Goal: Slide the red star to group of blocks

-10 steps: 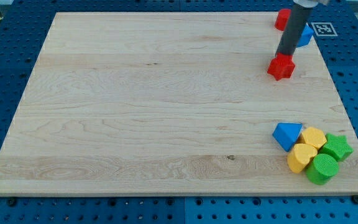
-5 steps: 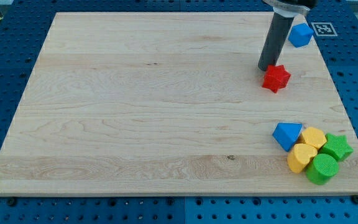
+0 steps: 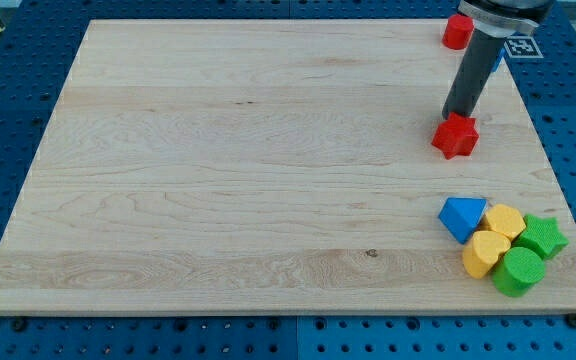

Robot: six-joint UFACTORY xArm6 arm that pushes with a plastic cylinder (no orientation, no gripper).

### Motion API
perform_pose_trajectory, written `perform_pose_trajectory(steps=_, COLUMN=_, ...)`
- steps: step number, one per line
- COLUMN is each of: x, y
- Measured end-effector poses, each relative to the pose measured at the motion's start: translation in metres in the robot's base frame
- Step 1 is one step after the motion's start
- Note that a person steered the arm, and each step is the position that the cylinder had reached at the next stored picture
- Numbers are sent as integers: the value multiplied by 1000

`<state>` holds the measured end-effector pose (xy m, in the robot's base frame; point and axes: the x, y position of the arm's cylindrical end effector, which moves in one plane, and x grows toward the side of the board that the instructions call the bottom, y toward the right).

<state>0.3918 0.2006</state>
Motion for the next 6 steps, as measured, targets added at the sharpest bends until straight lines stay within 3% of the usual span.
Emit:
perform_pose_trajectory(steps=2, x=34, y=2)
perform_pose_trajectory(steps=4, x=35, y=-33)
perform_pose_trajectory(steps=6, x=86, y=-25)
